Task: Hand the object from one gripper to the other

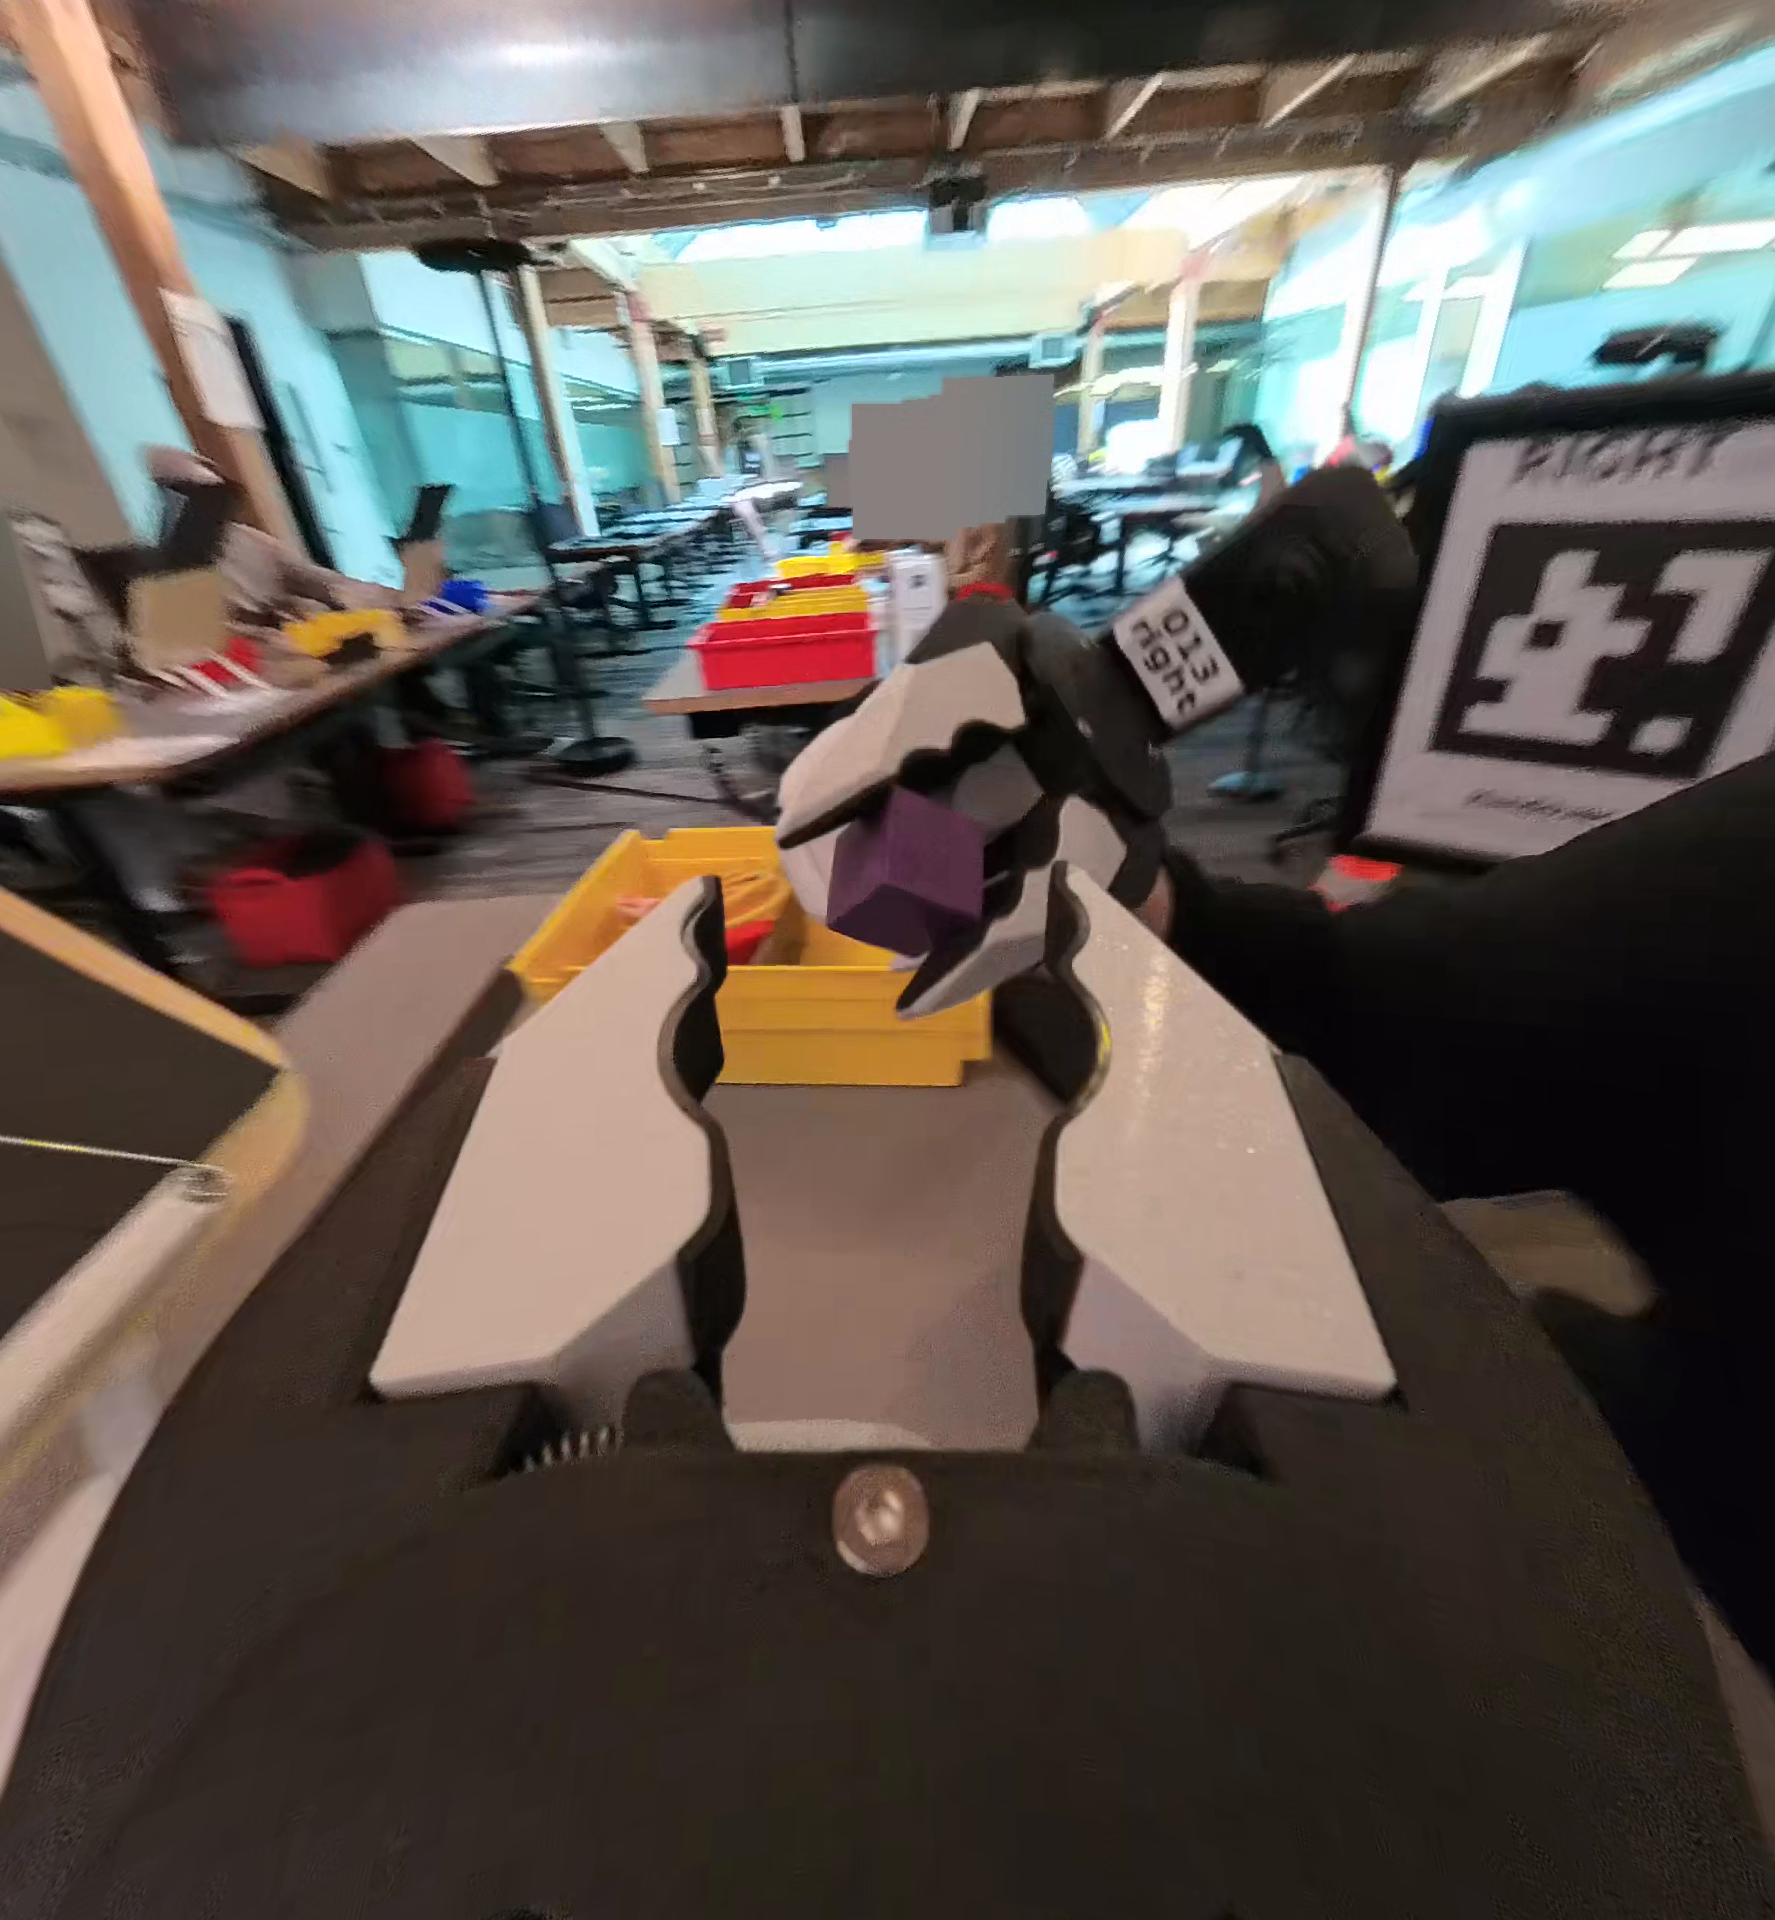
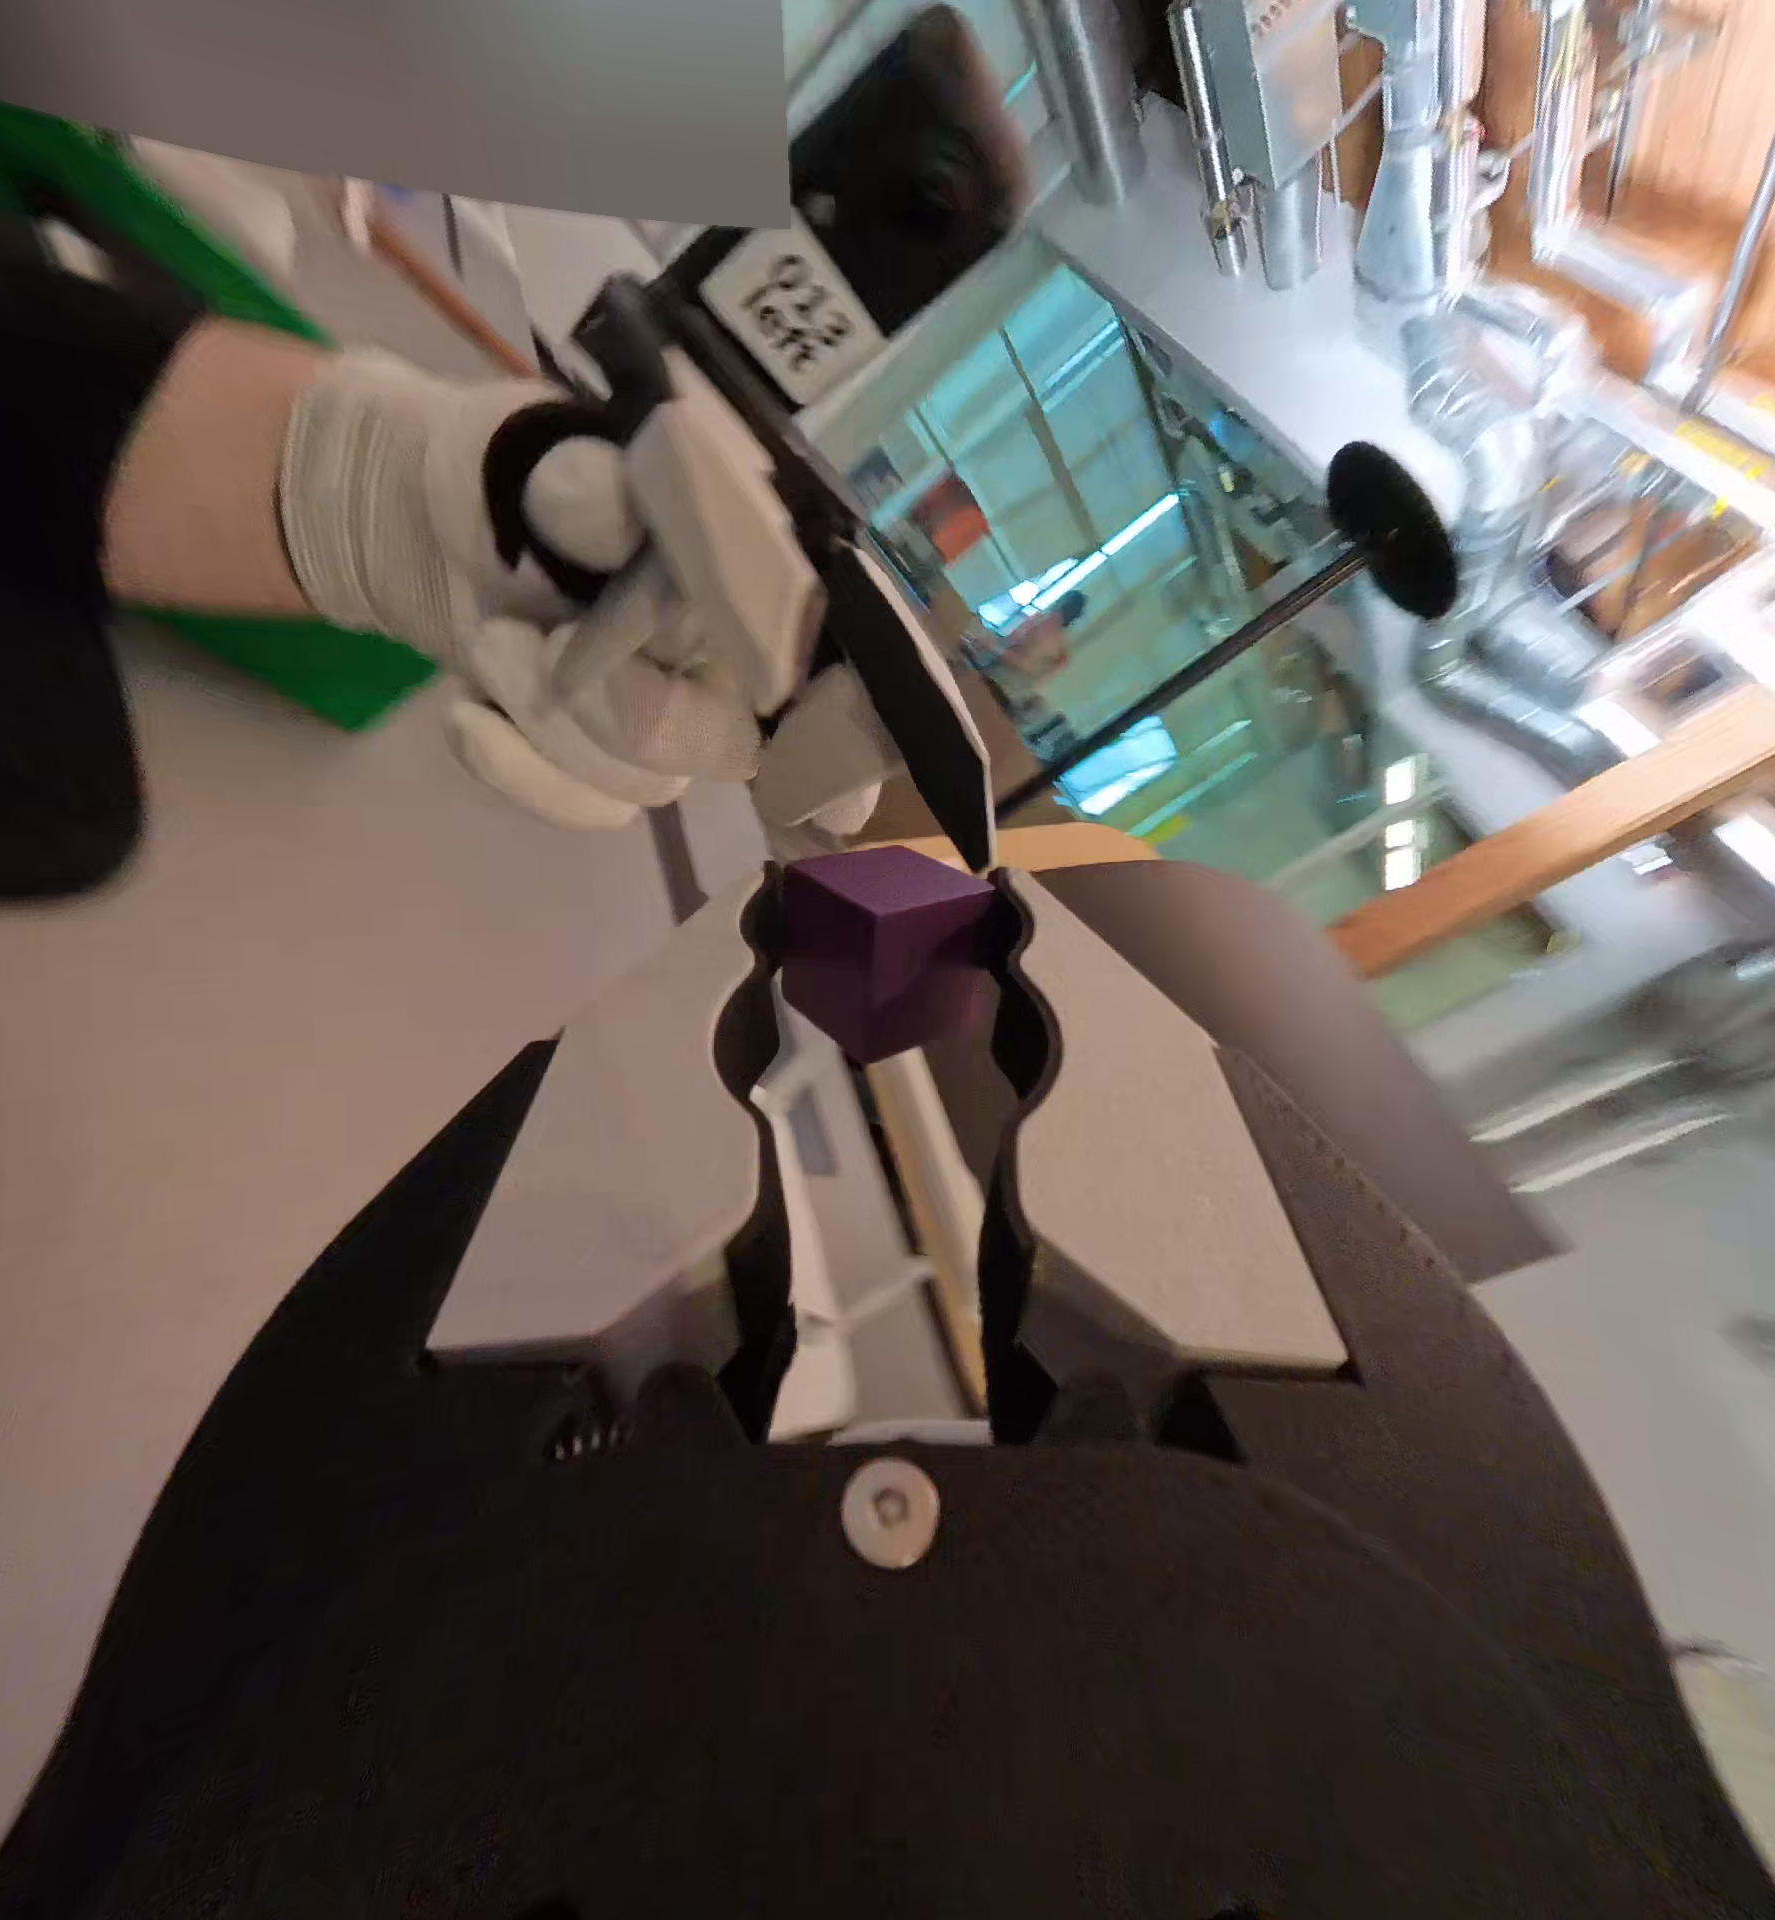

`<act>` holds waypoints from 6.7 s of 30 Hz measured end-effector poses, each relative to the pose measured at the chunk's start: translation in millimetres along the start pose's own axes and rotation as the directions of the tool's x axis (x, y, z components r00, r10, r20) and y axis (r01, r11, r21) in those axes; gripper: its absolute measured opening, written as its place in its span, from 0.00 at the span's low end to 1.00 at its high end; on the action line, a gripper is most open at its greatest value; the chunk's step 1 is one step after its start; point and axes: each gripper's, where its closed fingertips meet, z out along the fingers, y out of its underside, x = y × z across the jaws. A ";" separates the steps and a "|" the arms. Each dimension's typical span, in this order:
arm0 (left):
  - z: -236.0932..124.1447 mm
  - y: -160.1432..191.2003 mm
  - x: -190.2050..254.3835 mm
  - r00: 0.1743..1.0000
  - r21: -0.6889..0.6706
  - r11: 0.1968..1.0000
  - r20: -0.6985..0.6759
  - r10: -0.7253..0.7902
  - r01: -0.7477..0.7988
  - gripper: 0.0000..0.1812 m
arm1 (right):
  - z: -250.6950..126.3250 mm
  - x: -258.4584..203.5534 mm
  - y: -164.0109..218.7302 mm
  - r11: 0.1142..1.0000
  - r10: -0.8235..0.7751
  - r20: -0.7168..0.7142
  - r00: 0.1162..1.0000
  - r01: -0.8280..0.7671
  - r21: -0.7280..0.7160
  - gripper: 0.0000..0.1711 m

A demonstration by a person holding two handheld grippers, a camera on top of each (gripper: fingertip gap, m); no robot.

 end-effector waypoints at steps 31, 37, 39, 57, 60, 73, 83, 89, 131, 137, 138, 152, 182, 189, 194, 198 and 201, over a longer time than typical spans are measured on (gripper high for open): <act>32.5 36.7 -32.1 0.973 -0.089 0.993 0.207 0.100 -0.083 0.21 | 17.4 16.9 35.3 0.726 -0.636 -0.198 0.745 0.492 -0.481 0.21; 35.1 35.1 -34.3 0.965 -0.076 0.992 0.236 0.119 -0.104 0.24 | 17.1 17.6 38.1 0.713 -0.648 -0.190 0.737 0.500 -0.492 0.21; 34.2 31.8 -34.3 0.960 -0.066 0.991 0.248 0.131 -0.118 0.22 | 17.4 17.6 38.0 0.715 -0.647 -0.193 0.738 0.498 -0.491 0.21; 24.6 32.4 -30.9 0.968 -0.098 0.987 0.203 0.145 -0.128 0.20 | 21.4 3.9 29.6 0.757 -0.614 -0.161 0.772 0.519 -0.398 0.28; 13.9 28.0 -23.0 0.987 -0.080 0.992 0.123 0.108 -0.099 0.20 | 19.8 -2.8 15.4 0.828 -0.534 -0.154 0.831 0.477 -0.295 0.34; -12.1 28.8 28.4 0.939 0.052 0.997 -0.343 -0.038 0.060 0.20 | 24.9 -44.8 -18.8 0.844 -0.534 -0.058 0.843 0.528 -0.098 0.33; -6.7 39.2 46.4 0.879 0.059 0.992 -0.472 -0.070 0.111 0.20 | 25.3 -47.3 -18.3 0.812 -0.582 -0.066 0.811 0.574 -0.110 0.21; -4.2 35.0 41.2 0.901 0.076 0.992 -0.429 -0.060 0.102 0.20 | 25.9 -41.1 -17.0 0.835 -0.544 -0.078 0.835 0.531 -0.141 0.21; -8.4 17.0 25.0 0.971 -0.034 0.976 -0.110 0.210 -0.215 0.15 | 14.7 -38.6 -27.7 0.868 -0.495 -0.067 0.866 0.489 -0.086 0.33; -19.4 46.9 55.7 0.937 -0.185 0.959 -0.314 0.150 -0.215 0.15 | 10.0 -69.3 -36.6 0.871 -0.489 0.082 0.868 0.491 -0.007 0.24; -20.9 49.8 59.5 0.933 -0.206 0.954 -0.333 0.139 -0.216 0.15 | 9.8 -76.8 -35.6 0.868 -0.493 0.118 0.862 0.497 -0.002 0.24; -28.2 77.2 68.2 0.922 -0.353 0.911 -0.382 0.068 -0.213 0.15 | 17.0 -103.6 -20.5 0.820 -0.540 0.234 0.809 0.568 -0.071 0.16; 16.4 13.2 -22.5 0.856 -0.186 0.910 0.311 0.412 -0.371 0.15 | 16.5 7.6 3.5 0.745 -0.656 -0.288 0.698 0.538 -0.395 0.19; -5.4 26.8 11.5 0.918 -0.257 0.892 0.043 0.395 -0.372 0.15 | 17.3 -28.1 -12.1 0.777 -0.621 -0.105 0.777 0.591 -0.215 0.31; -23.0 49.1 38.1 0.940 -0.332 0.880 -0.149 0.307 -0.341 0.15 | 16.6 -59.7 -23.2 0.749 -0.654 0.018 0.756 0.650 -0.129 0.31; -27.0 51.8 52.8 0.940 -0.304 0.901 -0.240 0.241 -0.309 0.14 | 21.5 -76.2 -26.5 0.694 -0.712 0.036 0.701 0.711 -0.110 0.27; -28.8 54.4 59.9 0.937 -0.288 0.918 -0.294 0.186 -0.273 0.14 | 22.9 -70.9 -28.6 0.637 -0.767 -0.022 0.641 0.759 -0.135 0.19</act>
